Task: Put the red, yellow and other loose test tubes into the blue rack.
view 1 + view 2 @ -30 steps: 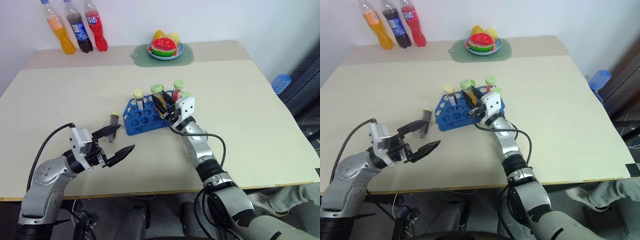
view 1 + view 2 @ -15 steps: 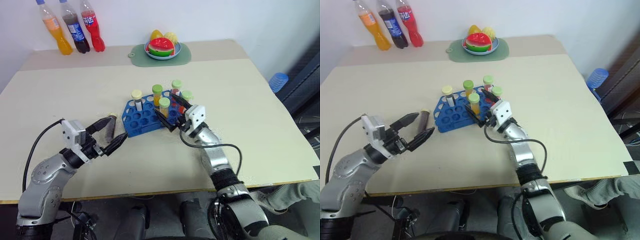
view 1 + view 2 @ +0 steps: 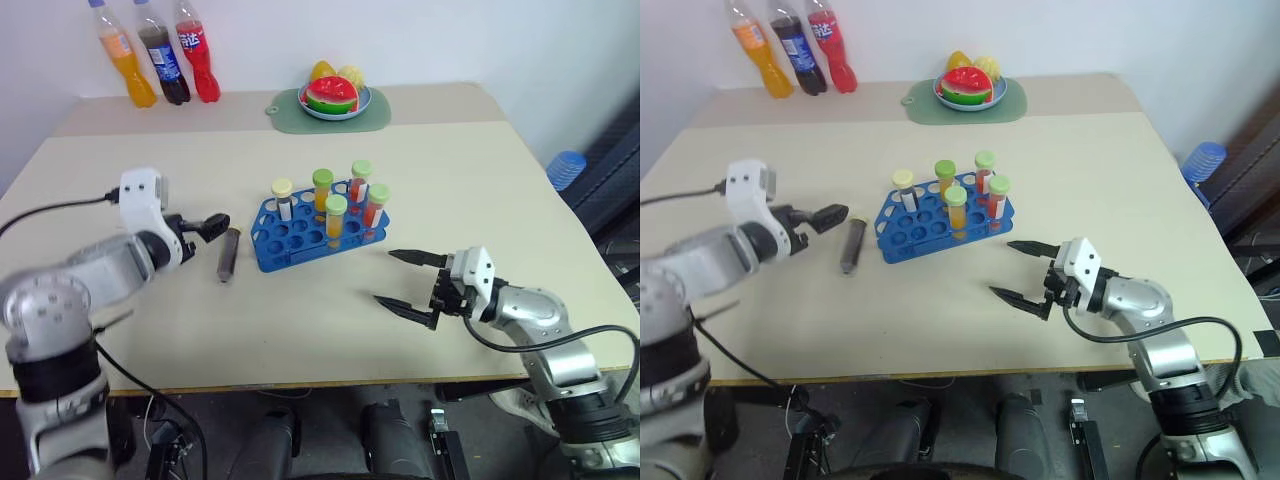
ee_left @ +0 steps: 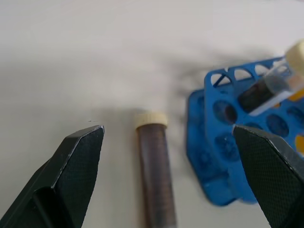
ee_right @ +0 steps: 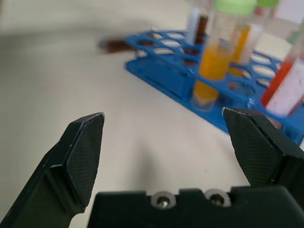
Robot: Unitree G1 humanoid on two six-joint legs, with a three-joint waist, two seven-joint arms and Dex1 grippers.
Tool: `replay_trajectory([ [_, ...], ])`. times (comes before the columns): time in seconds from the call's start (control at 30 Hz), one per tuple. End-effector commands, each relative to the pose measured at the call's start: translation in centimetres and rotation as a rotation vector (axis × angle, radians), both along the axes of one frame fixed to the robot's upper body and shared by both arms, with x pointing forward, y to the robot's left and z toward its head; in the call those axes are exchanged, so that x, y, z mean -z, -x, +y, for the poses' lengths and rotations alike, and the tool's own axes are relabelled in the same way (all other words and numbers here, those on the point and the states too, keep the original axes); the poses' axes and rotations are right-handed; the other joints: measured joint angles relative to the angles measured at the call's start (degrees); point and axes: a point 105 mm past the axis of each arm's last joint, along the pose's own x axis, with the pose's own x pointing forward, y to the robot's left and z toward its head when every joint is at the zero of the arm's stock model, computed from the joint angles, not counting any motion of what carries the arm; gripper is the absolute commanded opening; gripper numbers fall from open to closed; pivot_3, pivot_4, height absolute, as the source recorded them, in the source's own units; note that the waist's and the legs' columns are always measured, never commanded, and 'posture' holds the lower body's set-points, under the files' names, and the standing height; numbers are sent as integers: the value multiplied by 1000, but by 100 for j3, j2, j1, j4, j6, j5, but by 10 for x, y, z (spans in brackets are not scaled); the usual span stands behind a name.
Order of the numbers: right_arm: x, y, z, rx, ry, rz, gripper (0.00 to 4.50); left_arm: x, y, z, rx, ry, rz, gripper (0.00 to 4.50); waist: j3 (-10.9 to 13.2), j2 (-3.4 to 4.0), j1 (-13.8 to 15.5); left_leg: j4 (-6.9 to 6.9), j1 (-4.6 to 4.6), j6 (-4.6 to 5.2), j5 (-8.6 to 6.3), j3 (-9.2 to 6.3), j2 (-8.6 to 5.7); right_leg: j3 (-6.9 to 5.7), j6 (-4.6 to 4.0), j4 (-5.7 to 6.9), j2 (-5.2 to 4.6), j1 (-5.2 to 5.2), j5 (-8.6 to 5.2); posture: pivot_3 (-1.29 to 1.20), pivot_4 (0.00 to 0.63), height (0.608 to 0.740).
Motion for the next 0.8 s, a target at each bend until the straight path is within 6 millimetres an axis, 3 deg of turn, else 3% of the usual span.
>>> replay_trajectory([
  [0.03,-19,-2,5,-48,3,-52,4386,6,-9,5,6,-15,146,4500,0,0,-34,-2,0,-6,3,2,1,1,0,0,1,-2,0,0,150,740],
  [0.3,-34,-17,9,-58,22,-126,4386,19,-34,0,-17,-69,435,4500,2,-7,32,-4,-8,-28,16,4,-5,3,1,-1,-8,-15,0,0,150,740],
  [0.4,-36,-18,13,-58,11,-135,4386,33,-37,-13,5,-84,544,4500,1,-8,27,-4,-9,-28,16,3,-7,2,1,-2,-9,-16,1,0,150,740],
  [0.5,-33,-17,16,-60,11,-136,4444,44,-36,-18,12,-110,611,3617,2,-8,10,-5,-9,-29,16,4,-8,2,1,-2,-9,-16,1,0,150,740],
  [0.7,-32,-16,17,-52,4,-132,4444,52,-35,-21,26,-134,645,795,1,-7,-5,-8,-9,-31,18,6,-6,4,1,2,-9,-23,1,0,150,740],
  [0.8,-32,-16,15,-40,4,-132,4444,43,-34,-20,66,-109,594,742,1,-8,-3,-6,-10,-31,18,7,-6,5,1,2,-10,-22,1,0,150,740],
])
